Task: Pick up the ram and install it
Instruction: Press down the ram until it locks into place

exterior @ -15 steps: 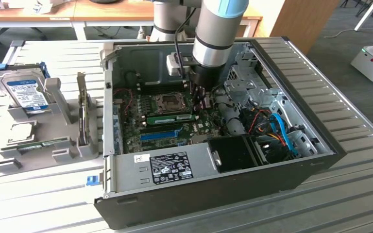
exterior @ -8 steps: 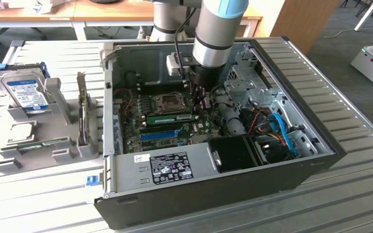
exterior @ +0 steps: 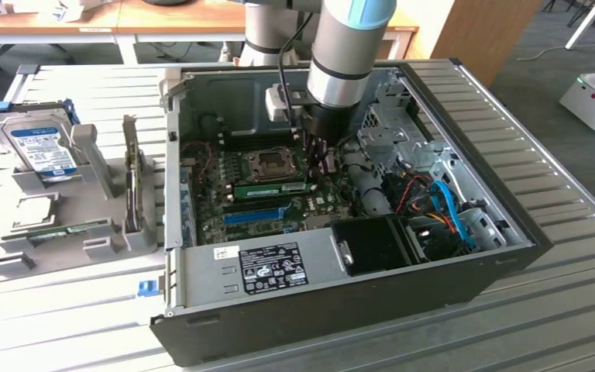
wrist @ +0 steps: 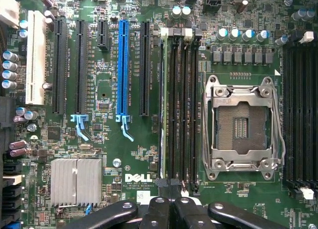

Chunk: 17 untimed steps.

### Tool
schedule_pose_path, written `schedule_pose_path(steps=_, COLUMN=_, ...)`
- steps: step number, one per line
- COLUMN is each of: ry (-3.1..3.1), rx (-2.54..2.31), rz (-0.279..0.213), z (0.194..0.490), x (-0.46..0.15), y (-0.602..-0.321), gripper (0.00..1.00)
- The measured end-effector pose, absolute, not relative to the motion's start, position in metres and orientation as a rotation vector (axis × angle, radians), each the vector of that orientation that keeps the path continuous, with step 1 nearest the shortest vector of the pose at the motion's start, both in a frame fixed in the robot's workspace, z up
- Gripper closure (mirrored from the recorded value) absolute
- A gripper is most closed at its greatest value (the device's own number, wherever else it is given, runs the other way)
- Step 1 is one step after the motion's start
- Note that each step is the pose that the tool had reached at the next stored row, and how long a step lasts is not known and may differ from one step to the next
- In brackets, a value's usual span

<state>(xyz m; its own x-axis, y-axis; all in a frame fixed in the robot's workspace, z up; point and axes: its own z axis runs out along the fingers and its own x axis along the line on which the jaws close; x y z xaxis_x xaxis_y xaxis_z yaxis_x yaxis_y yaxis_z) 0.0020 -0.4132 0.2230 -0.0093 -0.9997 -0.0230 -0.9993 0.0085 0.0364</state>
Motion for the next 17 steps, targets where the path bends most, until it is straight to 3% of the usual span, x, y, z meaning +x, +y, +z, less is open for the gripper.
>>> schedule_pose_path(steps=17, ry=-2.224, rx=2.204, rz=-0.066, z=0.237, x=0.002, y=-0.413, gripper=0.89)
